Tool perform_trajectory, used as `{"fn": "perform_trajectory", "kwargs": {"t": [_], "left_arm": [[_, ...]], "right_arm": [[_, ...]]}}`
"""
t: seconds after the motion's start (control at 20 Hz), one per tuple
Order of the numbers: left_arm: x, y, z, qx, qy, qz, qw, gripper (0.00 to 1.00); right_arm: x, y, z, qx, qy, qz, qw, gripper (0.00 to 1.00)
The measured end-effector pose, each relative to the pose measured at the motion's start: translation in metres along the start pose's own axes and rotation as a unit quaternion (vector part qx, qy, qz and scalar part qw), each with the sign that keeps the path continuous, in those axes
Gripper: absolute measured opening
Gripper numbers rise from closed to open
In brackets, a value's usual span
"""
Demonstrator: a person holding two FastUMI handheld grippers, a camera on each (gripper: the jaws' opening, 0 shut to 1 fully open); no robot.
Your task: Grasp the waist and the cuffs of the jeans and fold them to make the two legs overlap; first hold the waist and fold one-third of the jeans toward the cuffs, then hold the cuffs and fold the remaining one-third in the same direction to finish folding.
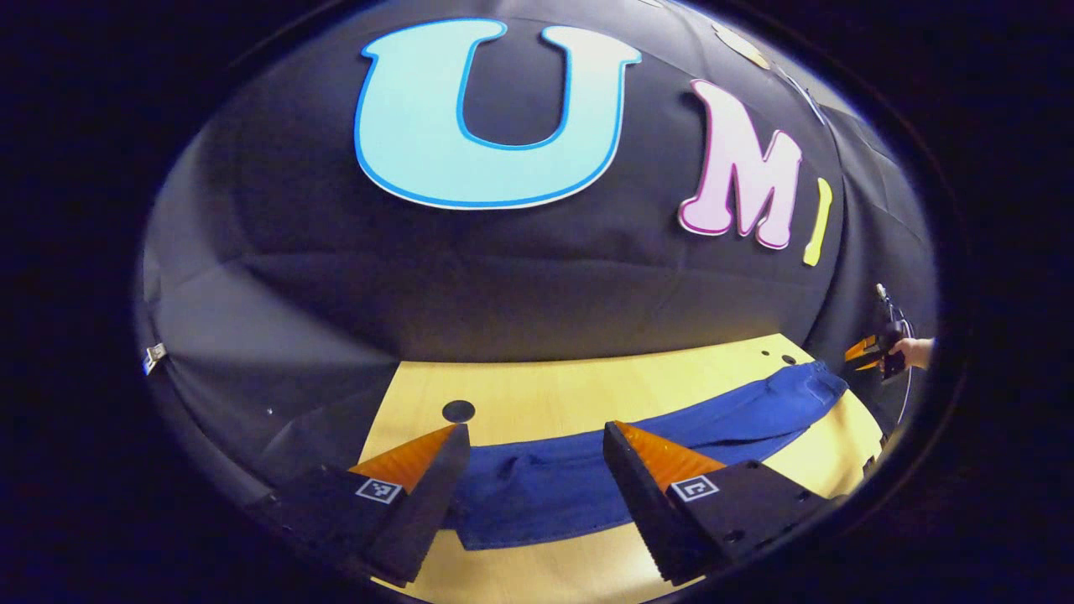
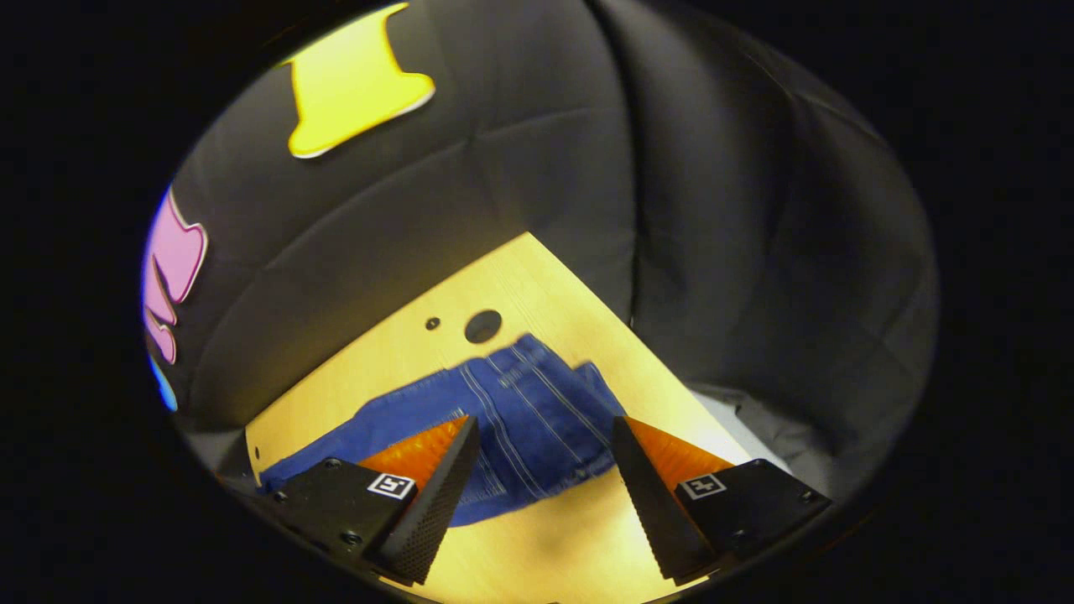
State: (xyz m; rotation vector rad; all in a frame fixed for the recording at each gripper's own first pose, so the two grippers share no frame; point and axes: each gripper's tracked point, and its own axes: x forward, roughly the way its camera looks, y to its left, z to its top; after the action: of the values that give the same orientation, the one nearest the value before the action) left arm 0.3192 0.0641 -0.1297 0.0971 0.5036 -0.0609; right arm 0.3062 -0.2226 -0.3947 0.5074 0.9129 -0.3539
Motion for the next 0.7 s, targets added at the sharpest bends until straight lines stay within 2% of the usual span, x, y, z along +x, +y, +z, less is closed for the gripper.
{"fn": "perform_trajectory", "kwargs": {"t": [0.15, 0.3, 0.6, 0.65, 0.7], "left_arm": [[-0.025, -0.037, -0.02, -0.004, 0.006, -0.029, 1.0, 1.0], [-0.032, -0.048, -0.033, -0.001, 0.019, -0.031, 0.999, 1.0], [-0.036, -0.055, -0.04, 0.001, 0.036, -0.015, 0.999, 0.99], [-0.036, -0.057, -0.04, 0.003, 0.036, -0.017, 0.999, 0.99], [-0.036, -0.06, -0.041, 0.004, 0.037, -0.014, 0.999, 0.98]], "right_arm": [[0.014, -0.029, -0.02, 0.079, 0.019, -0.03, 0.996, 0.98], [0.034, -0.045, -0.026, 0.14, 0.025, -0.044, 0.989, 0.98], [0.059, -0.027, -0.013, 0.218, -0.008, 0.006, 0.976, 0.98], [0.064, -0.033, -0.02, 0.215, 0.005, -0.006, 0.977, 0.91], [0.066, -0.04, -0.025, 0.217, 0.002, -0.022, 0.976, 0.66]]}}
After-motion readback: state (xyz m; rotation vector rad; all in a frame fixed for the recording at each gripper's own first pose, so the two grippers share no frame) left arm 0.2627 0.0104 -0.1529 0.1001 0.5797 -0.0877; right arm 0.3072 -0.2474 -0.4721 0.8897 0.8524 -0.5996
